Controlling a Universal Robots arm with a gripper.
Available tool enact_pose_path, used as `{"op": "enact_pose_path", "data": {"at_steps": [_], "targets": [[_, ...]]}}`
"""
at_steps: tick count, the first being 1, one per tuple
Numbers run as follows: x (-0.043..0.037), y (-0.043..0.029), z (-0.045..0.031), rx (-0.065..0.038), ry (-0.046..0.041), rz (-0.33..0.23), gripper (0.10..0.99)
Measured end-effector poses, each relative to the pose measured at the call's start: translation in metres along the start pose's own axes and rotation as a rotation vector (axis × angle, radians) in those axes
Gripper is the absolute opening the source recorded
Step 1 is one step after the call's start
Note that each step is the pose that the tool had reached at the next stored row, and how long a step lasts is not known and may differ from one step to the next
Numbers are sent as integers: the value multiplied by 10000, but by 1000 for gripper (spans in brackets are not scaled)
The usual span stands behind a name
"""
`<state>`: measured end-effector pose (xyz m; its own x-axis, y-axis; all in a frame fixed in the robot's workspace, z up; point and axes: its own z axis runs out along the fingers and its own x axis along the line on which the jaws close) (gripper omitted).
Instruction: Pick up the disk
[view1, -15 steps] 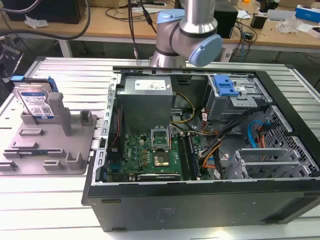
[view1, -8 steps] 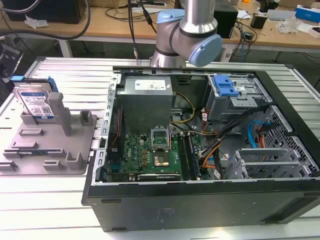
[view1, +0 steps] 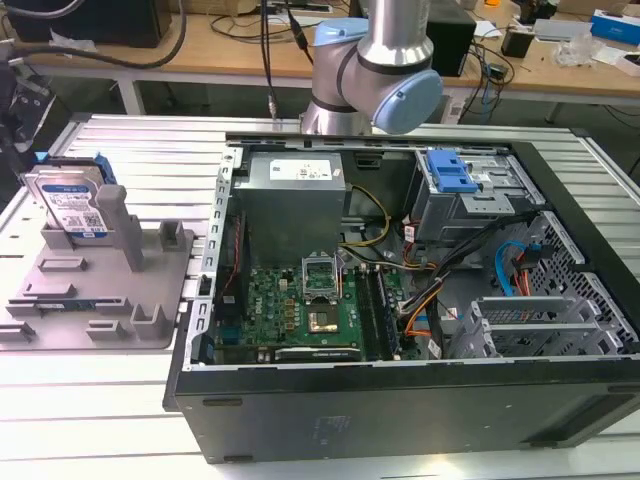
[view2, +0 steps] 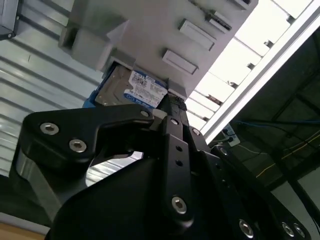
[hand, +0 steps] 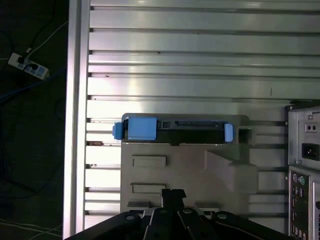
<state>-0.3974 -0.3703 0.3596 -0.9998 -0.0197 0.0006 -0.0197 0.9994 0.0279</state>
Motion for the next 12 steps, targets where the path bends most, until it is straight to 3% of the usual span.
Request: {"op": "enact_pose_path", "data": {"at_steps": [3, 12], "targets": [[1, 151, 4, 36, 10, -343, 106], [2, 157, 4, 37, 68, -2527, 106]]}}
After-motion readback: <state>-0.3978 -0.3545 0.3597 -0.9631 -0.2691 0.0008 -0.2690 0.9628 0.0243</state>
